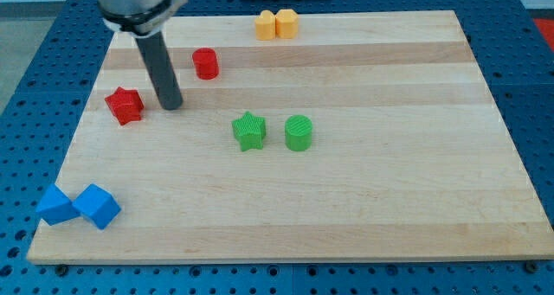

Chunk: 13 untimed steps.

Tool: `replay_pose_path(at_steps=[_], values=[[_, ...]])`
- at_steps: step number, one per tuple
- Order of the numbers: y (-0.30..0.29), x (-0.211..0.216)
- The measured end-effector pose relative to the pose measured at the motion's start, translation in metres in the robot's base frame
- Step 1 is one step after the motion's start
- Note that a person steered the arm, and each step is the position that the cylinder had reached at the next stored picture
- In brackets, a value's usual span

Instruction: Move the red circle into red star towards right side

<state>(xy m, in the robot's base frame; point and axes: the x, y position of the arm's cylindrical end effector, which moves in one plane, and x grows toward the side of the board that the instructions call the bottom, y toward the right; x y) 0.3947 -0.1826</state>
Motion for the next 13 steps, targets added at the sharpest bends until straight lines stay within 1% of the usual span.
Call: replay_pose_path(at_steps=[2,3,4,5,6,7,8,9,10,11,12,13], values=[[-0.053,-0.011],[-0.025,-0.011],[0.06,-0.012],[0.124,-0.043],[0.134,-0.101],[0.122,-0.13],[0.076,-0.121],[0.057,-0.083],[0.051,-0.058],[0.051,-0.075],[0.033,-0.074],[0.019,-0.051]])
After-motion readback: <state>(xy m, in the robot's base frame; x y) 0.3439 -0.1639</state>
